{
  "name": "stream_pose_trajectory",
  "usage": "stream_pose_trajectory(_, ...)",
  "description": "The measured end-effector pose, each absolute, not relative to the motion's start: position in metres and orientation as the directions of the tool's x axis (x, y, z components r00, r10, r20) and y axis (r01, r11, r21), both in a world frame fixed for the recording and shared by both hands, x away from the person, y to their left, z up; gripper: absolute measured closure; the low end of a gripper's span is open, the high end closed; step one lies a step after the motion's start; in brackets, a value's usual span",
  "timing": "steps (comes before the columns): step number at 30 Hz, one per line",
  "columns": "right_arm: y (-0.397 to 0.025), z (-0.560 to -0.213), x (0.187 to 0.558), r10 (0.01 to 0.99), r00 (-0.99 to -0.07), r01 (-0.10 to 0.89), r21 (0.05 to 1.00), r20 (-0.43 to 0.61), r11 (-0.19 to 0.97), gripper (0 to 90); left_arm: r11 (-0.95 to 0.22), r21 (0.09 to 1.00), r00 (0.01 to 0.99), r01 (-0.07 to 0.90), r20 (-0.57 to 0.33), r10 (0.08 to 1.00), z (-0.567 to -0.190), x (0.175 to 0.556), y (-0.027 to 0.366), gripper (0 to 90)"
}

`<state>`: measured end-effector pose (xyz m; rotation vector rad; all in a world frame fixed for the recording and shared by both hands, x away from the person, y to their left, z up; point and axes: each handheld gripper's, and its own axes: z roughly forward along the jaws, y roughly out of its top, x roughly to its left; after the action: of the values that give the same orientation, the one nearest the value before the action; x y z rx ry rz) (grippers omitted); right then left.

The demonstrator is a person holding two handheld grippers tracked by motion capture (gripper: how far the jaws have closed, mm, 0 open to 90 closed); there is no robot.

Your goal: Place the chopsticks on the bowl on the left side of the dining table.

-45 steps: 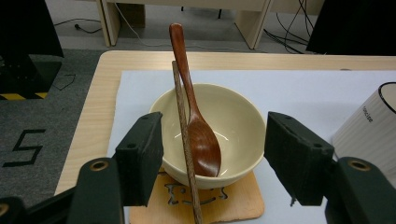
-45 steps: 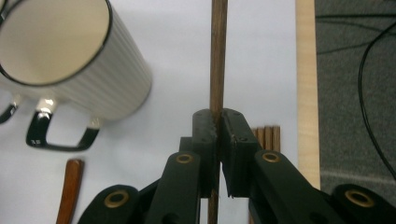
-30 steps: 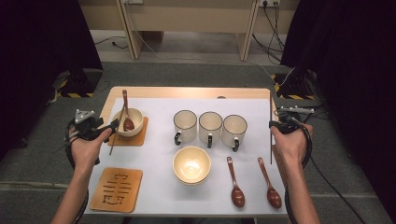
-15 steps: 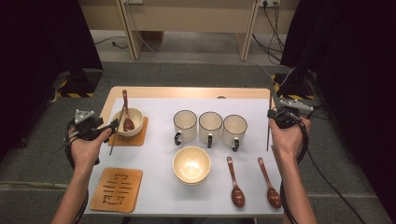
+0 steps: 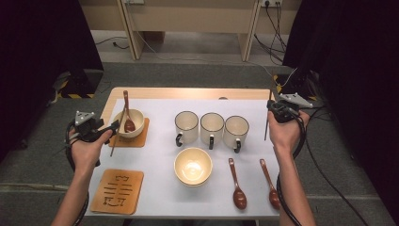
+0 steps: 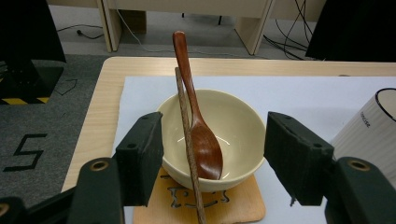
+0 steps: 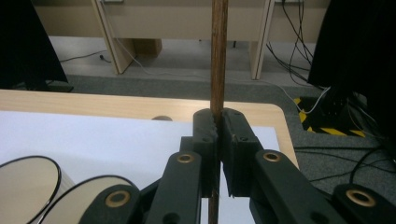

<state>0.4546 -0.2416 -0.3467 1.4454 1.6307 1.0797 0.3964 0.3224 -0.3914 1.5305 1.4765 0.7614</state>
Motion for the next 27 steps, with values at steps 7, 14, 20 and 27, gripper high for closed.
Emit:
stream_pose_trajectory(7, -0.237, -0.341, 0.462, 0.991, -0.133, 0.368, 0.929, 0.021, 0.030, 84.8, 0.062, 0.886, 0.117, 0.460, -0.130, 0.985, -0.391, 0.395, 0.321, 36.6)
stream_pose_trajectory(14, -0.234, -0.336, 0.470, 0.992, -0.124, 0.334, 0.942, 0.028, 0.015, 84.7, 0.062, 0.886, 0.119, 0.459, -0.130, 0.984, -0.391, 0.394, 0.321, 36.5)
stream_pose_trajectory(20, -0.232, -0.334, 0.475, 0.993, -0.118, 0.313, 0.950, 0.023, 0.015, 84.8, 0.062, 0.885, 0.126, 0.461, -0.135, 0.983, -0.391, 0.393, 0.320, 36.5)
stream_pose_trajectory(27, -0.231, -0.335, 0.479, 0.993, -0.114, 0.284, 0.959, 0.022, 0.011, 84.8, 0.059, 0.887, 0.131, 0.458, -0.133, 0.982, -0.390, 0.393, 0.319, 36.5)
